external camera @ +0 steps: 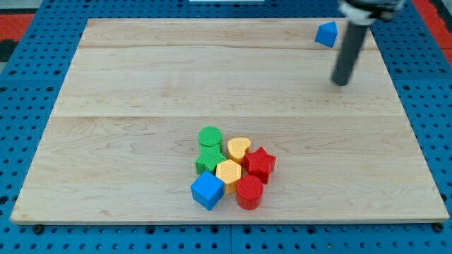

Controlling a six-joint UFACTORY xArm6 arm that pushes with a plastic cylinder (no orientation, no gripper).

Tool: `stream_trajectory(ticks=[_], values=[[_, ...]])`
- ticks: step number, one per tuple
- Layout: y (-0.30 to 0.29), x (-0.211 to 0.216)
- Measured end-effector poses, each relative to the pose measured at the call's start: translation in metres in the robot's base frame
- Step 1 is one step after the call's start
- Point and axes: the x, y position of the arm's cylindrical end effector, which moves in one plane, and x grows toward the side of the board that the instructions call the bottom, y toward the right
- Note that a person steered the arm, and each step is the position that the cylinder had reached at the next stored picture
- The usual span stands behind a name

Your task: Locate the blue triangle top center of the board

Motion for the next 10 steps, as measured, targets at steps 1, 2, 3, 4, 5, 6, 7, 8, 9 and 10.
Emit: stream_trajectory(ticks=[1, 2, 3, 4, 5, 6, 7, 8, 9, 10], values=[[0.023, -0.046], [0.009, -0.063], [0.005, -0.073], [0.026, -0.099], [-0.006, -0.129], [-0.066, -0.134], [-0.090, -0.120], [-0.082, -0.090], [-0.055, -0.057], [-0.067, -0.044]])
